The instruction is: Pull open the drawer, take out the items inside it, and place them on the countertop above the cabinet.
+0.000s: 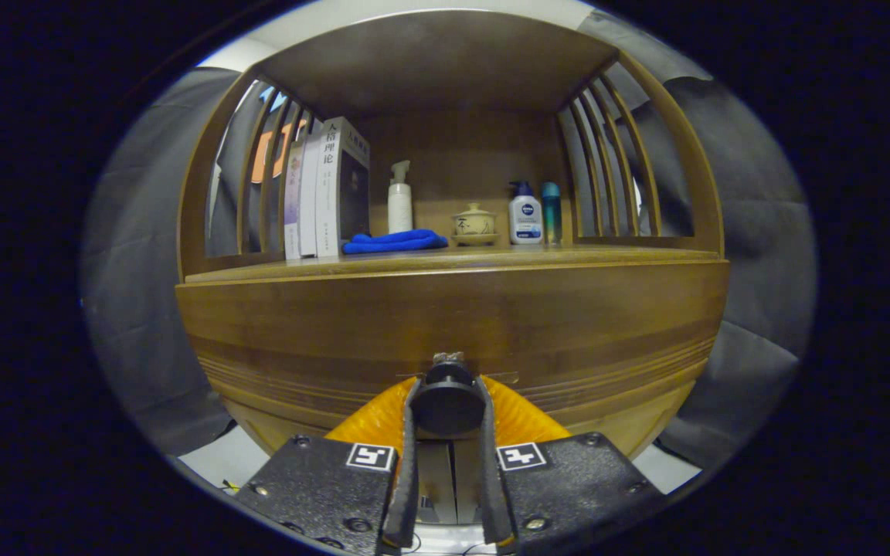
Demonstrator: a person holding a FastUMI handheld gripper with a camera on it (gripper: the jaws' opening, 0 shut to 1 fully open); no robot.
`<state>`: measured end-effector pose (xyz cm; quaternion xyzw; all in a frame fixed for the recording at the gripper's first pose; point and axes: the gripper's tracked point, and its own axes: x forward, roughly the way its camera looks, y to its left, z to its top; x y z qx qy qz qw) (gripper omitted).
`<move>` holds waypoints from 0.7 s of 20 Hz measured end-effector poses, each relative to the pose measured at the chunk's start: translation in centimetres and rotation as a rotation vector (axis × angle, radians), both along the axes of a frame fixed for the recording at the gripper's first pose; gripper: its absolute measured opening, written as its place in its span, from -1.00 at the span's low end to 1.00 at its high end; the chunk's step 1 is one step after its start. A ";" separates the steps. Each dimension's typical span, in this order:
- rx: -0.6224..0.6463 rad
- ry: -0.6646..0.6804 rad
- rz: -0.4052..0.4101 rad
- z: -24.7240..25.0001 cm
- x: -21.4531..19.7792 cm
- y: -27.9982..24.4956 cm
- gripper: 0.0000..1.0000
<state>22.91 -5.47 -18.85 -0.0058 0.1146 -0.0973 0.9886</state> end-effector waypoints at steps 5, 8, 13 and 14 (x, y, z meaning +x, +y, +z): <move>0.007 0.001 0.005 -0.2 -0.2 -0.1 -0.44; 0.015 0.002 0.012 -0.2 -1.3 0.1 -0.45; 0.016 0.004 0.010 -0.3 -4.2 0.5 -0.45; 0.017 0.003 0.008 -0.2 -4.9 0.6 -0.46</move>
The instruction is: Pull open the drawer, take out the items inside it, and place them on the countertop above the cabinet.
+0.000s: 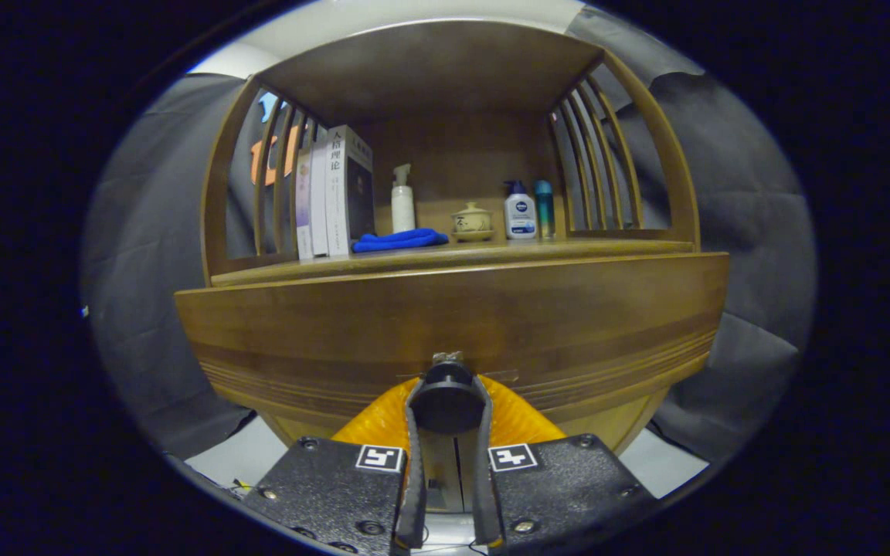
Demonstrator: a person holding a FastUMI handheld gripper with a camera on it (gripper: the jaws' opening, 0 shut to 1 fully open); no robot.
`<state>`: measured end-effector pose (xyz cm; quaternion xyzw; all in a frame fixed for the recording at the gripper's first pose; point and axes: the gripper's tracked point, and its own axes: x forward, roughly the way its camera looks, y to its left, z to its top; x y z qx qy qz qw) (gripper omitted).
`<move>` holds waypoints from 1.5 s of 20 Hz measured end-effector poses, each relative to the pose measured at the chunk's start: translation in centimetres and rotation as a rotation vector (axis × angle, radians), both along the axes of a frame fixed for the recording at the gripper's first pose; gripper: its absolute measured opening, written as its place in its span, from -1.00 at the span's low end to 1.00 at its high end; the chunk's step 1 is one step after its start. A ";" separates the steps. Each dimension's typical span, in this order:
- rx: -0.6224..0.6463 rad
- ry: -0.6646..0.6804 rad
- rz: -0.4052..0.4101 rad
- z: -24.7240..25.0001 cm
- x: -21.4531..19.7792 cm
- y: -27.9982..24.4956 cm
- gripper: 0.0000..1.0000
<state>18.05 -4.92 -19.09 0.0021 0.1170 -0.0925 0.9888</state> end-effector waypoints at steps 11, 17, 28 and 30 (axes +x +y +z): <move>0.021 0.008 0.023 -0.5 -8.1 1.2 -0.46; 0.019 0.016 0.046 -1.1 -10.3 1.7 -0.46; 0.007 0.041 0.066 -1.2 -11.0 2.0 -0.46; 0.003 0.051 0.060 -1.2 -11.4 2.1 -0.46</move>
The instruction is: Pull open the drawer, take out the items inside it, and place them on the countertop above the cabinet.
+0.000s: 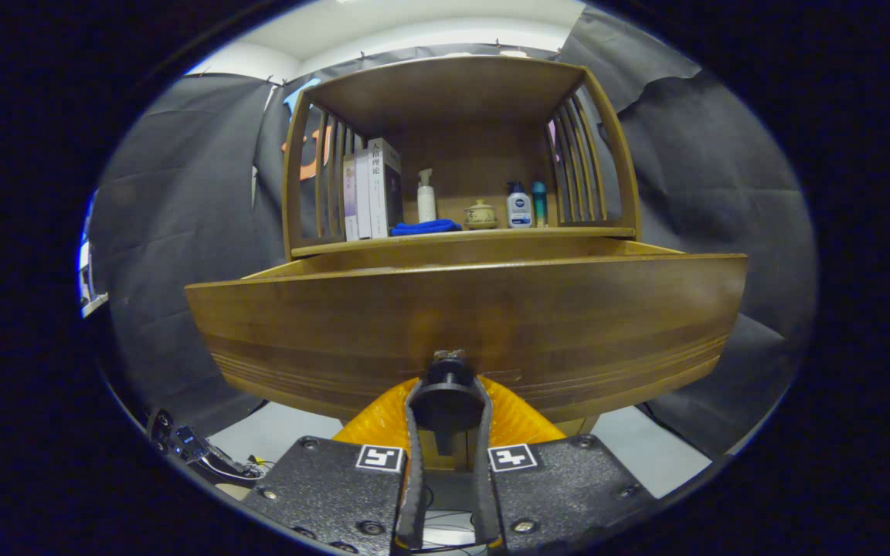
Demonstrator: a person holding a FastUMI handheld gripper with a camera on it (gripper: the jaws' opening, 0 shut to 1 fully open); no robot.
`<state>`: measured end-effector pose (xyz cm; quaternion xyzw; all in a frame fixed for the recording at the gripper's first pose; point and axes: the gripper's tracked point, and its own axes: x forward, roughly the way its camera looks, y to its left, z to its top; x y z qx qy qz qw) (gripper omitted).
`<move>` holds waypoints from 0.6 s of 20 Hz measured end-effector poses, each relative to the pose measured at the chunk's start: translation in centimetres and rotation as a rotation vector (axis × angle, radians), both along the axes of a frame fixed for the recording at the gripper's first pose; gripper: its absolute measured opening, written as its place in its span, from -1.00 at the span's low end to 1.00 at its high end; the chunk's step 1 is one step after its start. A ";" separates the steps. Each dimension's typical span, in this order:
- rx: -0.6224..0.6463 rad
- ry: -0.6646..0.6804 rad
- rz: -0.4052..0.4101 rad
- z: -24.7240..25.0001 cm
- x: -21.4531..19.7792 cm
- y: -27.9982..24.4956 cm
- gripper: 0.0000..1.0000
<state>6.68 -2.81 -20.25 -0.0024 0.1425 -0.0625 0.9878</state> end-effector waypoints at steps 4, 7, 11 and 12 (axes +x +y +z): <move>0.039 0.070 0.044 -0.1 -1.4 0.5 -0.02; 0.086 0.077 0.065 2.4 -2.1 0.8 0.31; 0.103 0.149 0.111 4.7 -2.1 1.4 0.68; 0.115 0.167 0.124 5.4 -2.2 1.6 0.69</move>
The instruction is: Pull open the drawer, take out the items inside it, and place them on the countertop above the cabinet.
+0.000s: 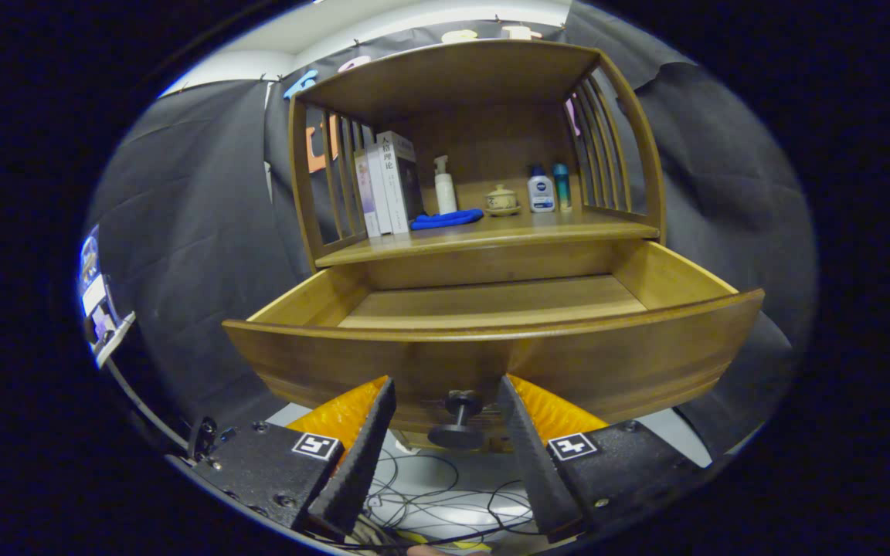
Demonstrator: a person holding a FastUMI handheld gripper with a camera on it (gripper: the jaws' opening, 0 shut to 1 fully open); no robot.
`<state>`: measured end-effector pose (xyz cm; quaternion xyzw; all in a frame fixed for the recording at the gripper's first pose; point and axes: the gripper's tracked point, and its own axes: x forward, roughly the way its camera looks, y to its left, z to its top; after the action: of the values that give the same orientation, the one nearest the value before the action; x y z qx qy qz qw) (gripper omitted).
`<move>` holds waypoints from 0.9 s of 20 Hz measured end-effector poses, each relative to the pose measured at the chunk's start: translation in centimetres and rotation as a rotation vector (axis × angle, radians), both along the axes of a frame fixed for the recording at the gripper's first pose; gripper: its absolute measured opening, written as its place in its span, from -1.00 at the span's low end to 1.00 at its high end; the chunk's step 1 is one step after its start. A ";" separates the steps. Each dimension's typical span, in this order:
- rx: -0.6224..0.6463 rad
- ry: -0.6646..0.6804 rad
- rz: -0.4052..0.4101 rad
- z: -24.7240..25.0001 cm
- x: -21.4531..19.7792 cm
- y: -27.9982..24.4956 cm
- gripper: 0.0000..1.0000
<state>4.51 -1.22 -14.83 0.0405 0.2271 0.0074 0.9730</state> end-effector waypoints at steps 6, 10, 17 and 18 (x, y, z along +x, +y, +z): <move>0.106 0.131 0.086 3.9 -0.2 2.5 0.70; 0.022 0.163 0.044 5.4 1.7 0.6 0.70; 0.046 0.515 -0.076 2.4 6.3 -1.7 0.70; 0.051 0.573 -0.081 1.8 6.7 -1.7 0.70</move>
<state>11.17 -2.88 -12.98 0.0746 0.4906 -0.0374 0.8674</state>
